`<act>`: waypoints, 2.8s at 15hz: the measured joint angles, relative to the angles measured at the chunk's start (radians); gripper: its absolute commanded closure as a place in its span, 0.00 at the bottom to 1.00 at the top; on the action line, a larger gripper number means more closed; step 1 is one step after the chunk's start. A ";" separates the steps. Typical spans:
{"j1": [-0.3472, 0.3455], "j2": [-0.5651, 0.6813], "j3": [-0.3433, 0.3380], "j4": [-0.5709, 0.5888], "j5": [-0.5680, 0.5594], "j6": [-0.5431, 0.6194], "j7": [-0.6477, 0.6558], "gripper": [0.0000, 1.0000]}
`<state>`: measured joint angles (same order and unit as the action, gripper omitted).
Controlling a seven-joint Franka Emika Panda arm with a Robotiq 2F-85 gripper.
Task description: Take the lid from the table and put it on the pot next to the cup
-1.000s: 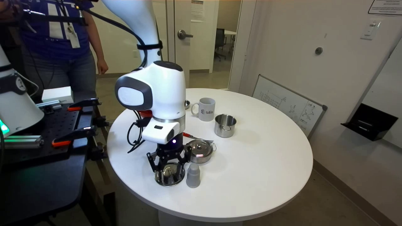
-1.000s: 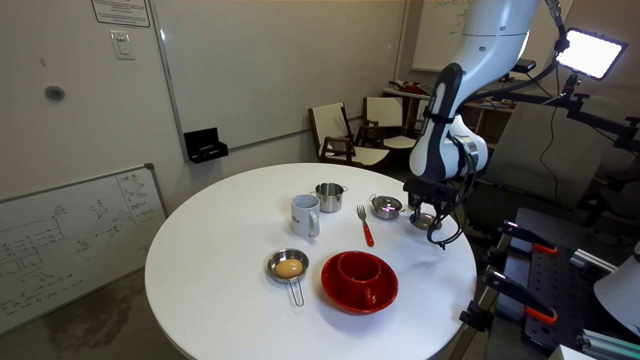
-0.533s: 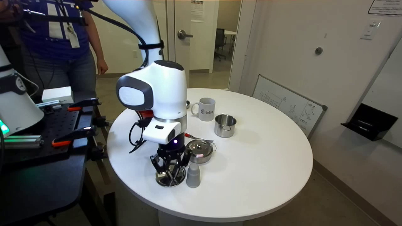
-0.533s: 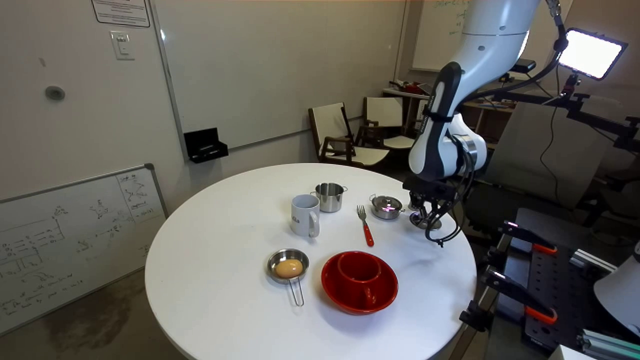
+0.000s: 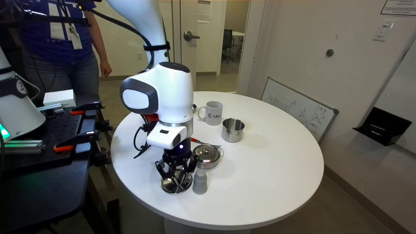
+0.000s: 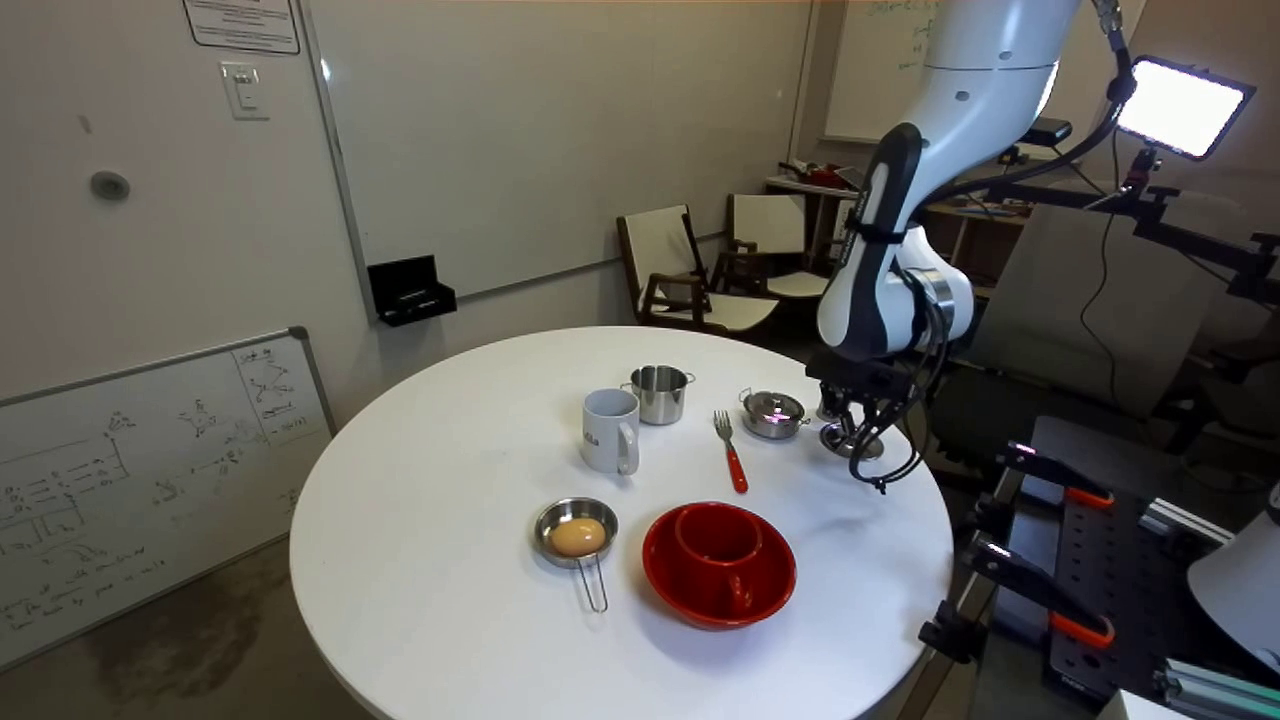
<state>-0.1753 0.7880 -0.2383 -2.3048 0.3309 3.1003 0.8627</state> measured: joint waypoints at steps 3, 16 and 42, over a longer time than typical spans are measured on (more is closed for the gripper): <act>0.022 -0.024 -0.022 -0.019 0.004 0.001 0.000 0.92; 0.217 -0.150 -0.143 -0.076 -0.003 -0.014 -0.002 0.93; 0.260 -0.080 -0.124 0.231 -0.171 -0.184 -0.093 0.92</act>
<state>0.0846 0.7080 -0.3620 -2.0734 0.1602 2.9166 0.7693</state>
